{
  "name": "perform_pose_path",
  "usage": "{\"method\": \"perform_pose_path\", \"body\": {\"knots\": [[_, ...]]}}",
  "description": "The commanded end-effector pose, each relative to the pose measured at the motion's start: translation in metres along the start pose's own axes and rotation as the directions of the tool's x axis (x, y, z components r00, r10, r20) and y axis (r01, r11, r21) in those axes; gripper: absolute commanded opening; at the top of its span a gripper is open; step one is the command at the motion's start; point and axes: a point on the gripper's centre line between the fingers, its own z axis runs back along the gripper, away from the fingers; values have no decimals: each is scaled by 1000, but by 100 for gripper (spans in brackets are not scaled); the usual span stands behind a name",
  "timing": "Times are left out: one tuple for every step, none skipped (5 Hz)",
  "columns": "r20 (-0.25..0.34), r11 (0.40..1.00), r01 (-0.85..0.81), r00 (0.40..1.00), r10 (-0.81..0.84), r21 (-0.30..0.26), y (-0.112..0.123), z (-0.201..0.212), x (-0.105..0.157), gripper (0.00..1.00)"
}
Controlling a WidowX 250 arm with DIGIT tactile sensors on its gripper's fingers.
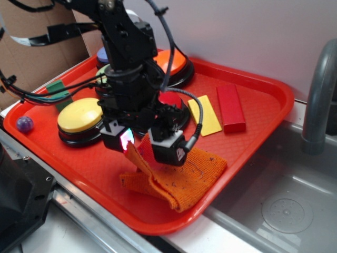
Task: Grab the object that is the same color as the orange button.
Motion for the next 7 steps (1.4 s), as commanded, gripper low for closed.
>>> {"method": "perform_pose_path", "body": {"knots": [[10, 1000, -11, 1000, 12, -28, -2, -12, 5, 100], [17, 999, -11, 1000, 12, -34, -4, -14, 5, 100], [28, 999, -33, 999, 34, -11, -5, -18, 5, 0], [19, 999, -37, 999, 37, -9, -6, -22, 5, 0], [25, 1000, -26, 999, 26, -8, -8, -19, 5, 0], [21, 1000, -26, 999, 26, -5, -6, -21, 6, 0], [33, 999, 35, 999, -35, -1, -6, -16, 10, 0]]}}
